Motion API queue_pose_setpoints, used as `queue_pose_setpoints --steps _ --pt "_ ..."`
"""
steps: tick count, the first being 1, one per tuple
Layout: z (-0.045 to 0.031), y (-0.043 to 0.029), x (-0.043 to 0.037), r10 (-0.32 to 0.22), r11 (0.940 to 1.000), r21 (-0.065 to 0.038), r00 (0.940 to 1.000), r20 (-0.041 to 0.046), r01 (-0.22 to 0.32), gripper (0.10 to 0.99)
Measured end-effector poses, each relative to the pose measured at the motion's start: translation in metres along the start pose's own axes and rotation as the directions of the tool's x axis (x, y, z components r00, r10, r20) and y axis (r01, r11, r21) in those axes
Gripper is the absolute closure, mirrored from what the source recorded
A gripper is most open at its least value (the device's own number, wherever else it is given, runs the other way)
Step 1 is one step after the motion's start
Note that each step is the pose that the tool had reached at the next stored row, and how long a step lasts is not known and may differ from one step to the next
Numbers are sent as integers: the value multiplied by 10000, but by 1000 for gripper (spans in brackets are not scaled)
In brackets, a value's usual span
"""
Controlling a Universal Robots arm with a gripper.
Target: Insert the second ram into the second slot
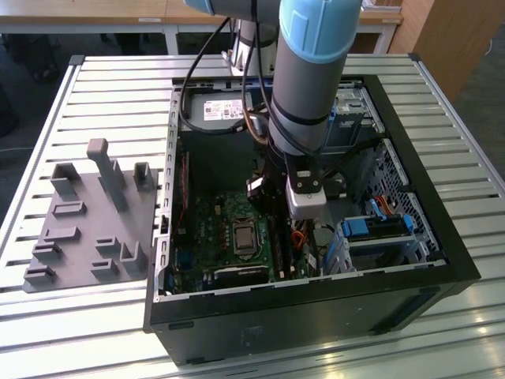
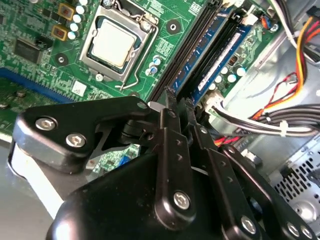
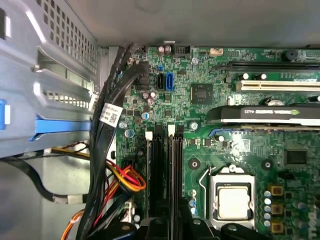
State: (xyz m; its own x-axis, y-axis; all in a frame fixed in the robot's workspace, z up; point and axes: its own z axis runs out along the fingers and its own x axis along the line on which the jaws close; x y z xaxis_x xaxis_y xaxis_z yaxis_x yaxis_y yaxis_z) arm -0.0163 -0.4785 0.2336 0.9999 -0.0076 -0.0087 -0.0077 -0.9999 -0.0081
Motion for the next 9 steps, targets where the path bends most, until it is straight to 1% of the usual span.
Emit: queue_pose_setpoints --steps 1,3,4,5,9 --pt "-14 0 0 0 10000 -1 10000 0 0 875" --pt "-13 -2 0 -1 10000 -7 10000 -1 1 890" --pt "-14 -1 0 -1 10000 -13 10000 -1 1 961" --pt "-13 -1 -2 0 10000 -16 10000 -1 0 961" --pt "43 -1 -2 0 10000 -13 10000 -1 0 961"
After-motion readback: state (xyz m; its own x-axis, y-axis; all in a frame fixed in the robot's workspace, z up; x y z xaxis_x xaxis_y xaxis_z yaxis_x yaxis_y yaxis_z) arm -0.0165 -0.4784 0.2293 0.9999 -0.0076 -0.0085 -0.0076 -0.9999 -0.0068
